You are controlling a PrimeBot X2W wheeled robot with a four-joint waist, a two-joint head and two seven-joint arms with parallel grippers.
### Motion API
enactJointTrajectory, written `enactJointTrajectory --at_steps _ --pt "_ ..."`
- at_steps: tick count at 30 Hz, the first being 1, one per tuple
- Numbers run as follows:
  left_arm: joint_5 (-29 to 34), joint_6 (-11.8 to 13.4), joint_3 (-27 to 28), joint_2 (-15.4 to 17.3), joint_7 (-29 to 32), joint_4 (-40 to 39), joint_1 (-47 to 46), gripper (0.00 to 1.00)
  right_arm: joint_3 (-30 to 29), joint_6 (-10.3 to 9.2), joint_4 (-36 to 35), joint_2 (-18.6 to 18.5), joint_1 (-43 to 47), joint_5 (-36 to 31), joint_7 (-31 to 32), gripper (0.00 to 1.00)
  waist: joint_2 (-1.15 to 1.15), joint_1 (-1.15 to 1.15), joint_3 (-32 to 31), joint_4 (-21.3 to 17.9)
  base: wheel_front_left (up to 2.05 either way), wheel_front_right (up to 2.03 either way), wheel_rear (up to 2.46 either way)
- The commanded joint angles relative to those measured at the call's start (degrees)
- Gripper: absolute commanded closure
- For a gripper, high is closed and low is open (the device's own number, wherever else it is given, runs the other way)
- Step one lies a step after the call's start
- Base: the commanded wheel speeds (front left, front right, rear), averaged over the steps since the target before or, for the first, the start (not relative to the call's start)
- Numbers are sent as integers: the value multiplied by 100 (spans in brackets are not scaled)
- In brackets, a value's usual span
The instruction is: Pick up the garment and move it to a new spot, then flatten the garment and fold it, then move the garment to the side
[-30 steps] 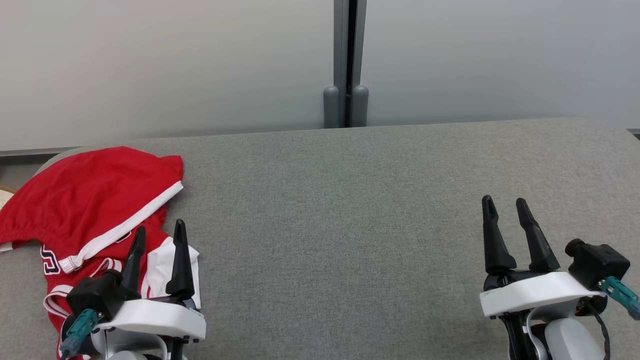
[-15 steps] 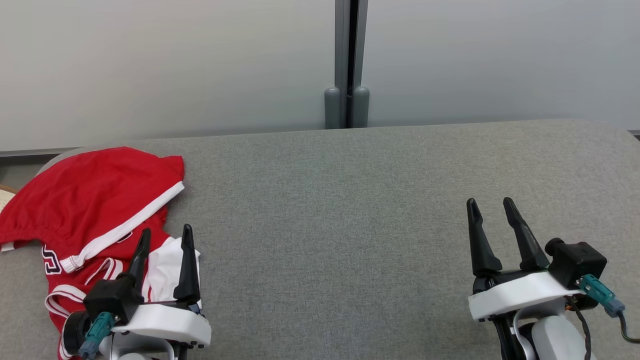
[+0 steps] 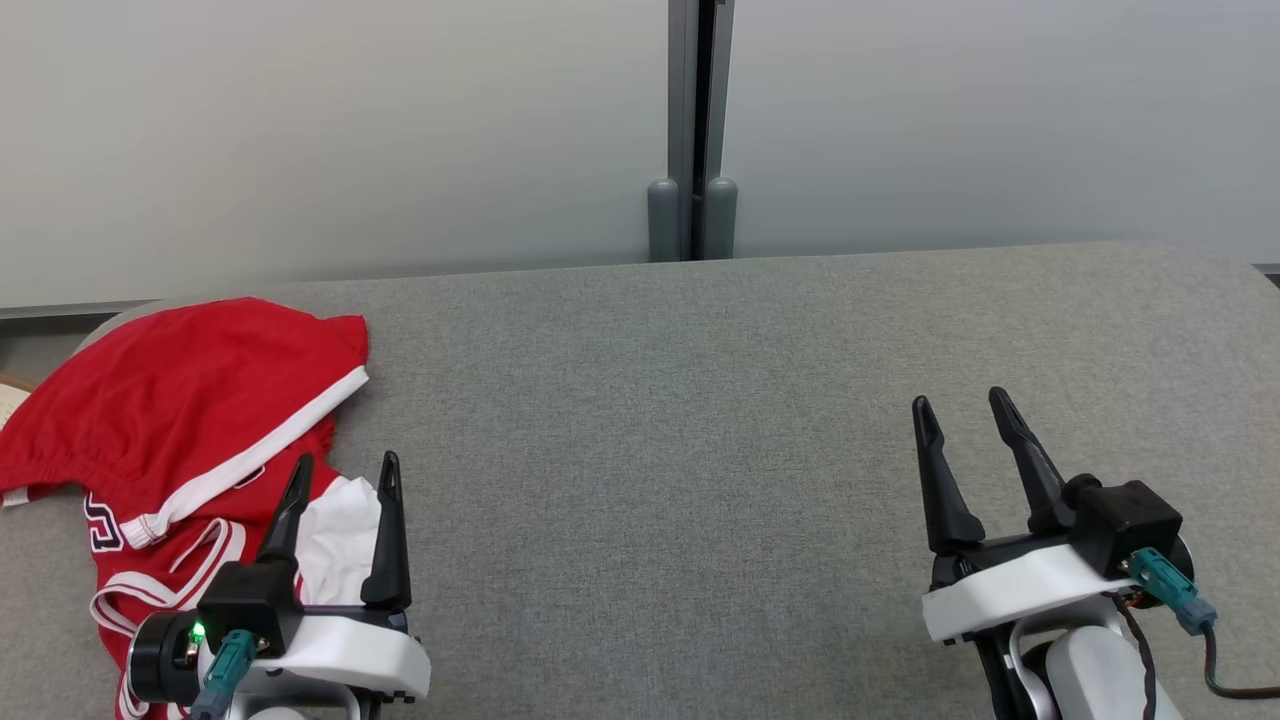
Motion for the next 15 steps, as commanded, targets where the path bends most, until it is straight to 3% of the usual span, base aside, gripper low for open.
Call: enactJointTrajectory --at_steps 1,15 --pt "138 43 -9 27 -36 -6 -40 0 26 2 25 -29 -66 -113 -53 0 0 0 -3 -3 0 0 0" --pt "380 34 -23 24 -109 35 -36 0 122 1 202 -29 -106 -306 -139 0 0 0 -35 -24 0 0 0"
